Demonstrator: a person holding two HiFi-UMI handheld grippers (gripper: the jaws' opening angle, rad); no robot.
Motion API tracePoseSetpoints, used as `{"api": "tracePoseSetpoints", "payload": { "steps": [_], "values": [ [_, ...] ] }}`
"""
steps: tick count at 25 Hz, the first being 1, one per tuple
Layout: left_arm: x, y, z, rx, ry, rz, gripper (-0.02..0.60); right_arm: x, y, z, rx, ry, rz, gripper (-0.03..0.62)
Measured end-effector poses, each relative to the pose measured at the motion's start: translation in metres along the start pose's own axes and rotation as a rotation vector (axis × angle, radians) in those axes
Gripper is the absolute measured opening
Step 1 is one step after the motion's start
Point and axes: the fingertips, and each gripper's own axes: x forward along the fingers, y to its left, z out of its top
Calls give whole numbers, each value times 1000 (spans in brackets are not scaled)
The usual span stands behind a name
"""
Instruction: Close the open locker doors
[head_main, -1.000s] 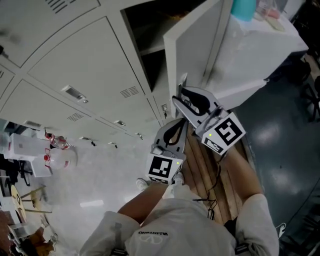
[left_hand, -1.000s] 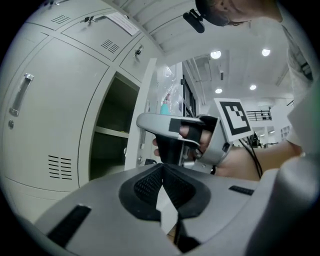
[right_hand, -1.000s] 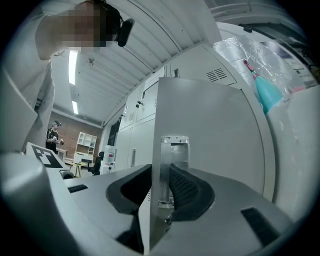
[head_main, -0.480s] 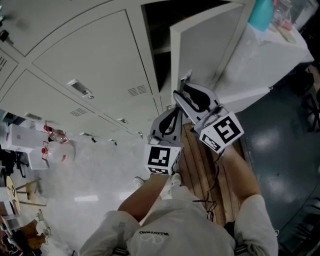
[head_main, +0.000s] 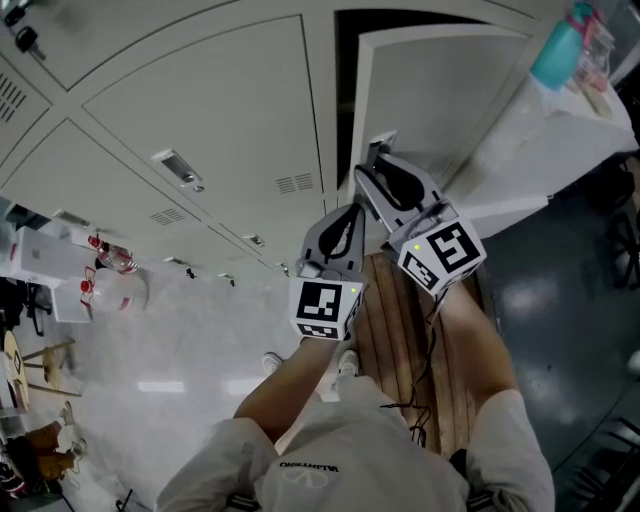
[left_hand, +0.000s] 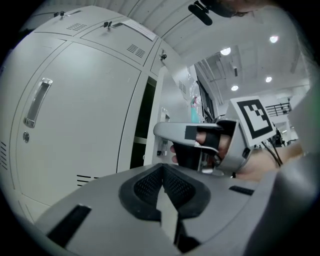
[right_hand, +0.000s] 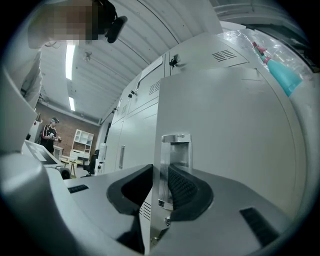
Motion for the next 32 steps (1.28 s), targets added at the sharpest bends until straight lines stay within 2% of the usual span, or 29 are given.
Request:
{"api": "tracePoseSetpoints", "payload": {
  "steps": [11, 26, 32],
  "values": [
    [-11, 31, -2, -7, 4, 32, 2, 40, -22, -6, 3, -1, -41, 92],
    [-27, 55, 0, 0, 6, 39, 2, 54, -38, -10, 69, -12, -103, 71],
    [-34, 61, 4, 3, -1, 45, 2, 55, -38, -10, 59, -1, -115, 71]
  ]
}}
